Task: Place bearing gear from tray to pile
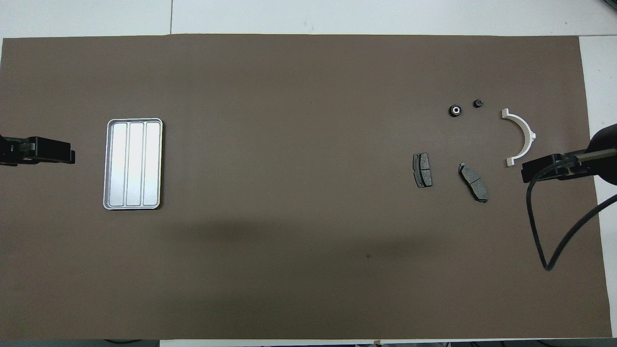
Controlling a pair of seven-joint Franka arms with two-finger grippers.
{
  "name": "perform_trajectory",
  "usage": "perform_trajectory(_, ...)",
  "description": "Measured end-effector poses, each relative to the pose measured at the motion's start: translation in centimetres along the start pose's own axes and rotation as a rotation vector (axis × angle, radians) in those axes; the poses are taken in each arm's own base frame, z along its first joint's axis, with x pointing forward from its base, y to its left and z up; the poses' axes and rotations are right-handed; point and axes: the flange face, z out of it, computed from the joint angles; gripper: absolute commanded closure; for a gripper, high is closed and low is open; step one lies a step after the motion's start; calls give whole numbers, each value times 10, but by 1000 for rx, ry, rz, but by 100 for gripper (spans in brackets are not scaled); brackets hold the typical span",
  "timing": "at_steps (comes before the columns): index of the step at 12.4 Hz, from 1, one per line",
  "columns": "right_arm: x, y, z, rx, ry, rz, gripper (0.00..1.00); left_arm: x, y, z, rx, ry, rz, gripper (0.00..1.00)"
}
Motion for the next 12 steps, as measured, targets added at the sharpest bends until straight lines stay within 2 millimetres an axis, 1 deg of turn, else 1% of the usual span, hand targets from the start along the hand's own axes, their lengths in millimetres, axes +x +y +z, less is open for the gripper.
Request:
perform_trajectory(2, -7, -2, -8, 8, 12, -2, 0, 0, 0, 0, 0, 0, 0, 0)
perform_trajectory(4, -10, -5, -12, 32, 18, 5, 0, 0, 0, 0, 0, 0, 0, 0)
perform_trajectory(12, -9, -9, -9, 39, 11, 17, 0, 0, 0, 0, 0, -1, 0, 0)
